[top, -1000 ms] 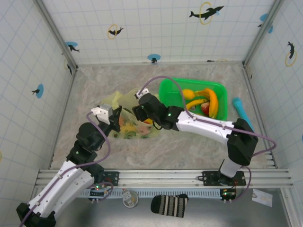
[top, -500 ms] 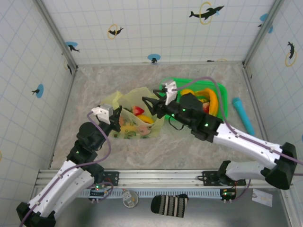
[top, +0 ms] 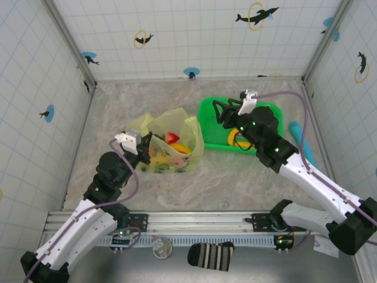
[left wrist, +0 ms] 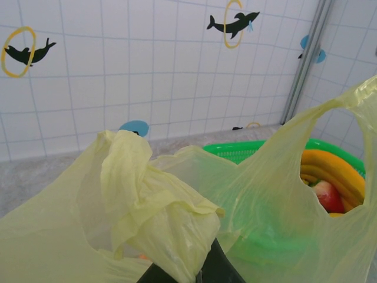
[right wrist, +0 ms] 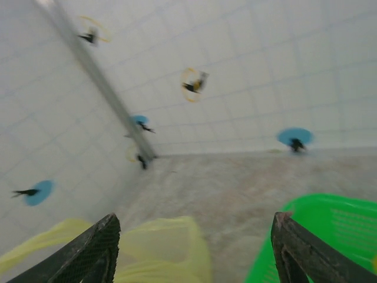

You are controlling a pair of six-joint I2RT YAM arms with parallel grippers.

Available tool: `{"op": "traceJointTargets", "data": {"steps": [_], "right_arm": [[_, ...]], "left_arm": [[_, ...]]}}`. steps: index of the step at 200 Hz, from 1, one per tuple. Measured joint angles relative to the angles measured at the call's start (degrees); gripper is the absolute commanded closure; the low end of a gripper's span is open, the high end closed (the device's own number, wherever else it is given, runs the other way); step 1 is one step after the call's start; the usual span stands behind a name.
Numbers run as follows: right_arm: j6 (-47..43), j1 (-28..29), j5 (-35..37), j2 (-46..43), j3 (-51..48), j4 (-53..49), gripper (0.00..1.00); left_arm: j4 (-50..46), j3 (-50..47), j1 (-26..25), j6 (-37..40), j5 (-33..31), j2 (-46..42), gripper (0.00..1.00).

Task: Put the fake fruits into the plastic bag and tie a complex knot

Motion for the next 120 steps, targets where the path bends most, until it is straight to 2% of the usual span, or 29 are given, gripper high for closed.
{"op": "traceJointTargets", "data": {"steps": [39, 79, 112, 120], "right_arm": [[-5.1, -6.8, 3.2, 11.9, 5.1, -12.2, 0.23], [-11.9, -12.2, 4.6, 25.4, 12.2, -18.9, 0.16], [-15.3, -13.4, 6.8, 37.4, 21.0, -24.3, 0.13], [-15.7, -13.5, 7.0, 40.0, 23.0, -25.5, 0.10]], "left_arm": [[0.0, 0.0, 0.0, 0.0, 0.1, 0.0, 1.00], [0.0, 0.0, 0.0, 0.0, 0.2, 0.0, 1.00], [0.0, 0.0, -0.2, 0.0, 0.2, 0.0, 1.00], [0.0, 0.0, -0.5, 0.0, 0.2, 0.0, 1.00]]}}
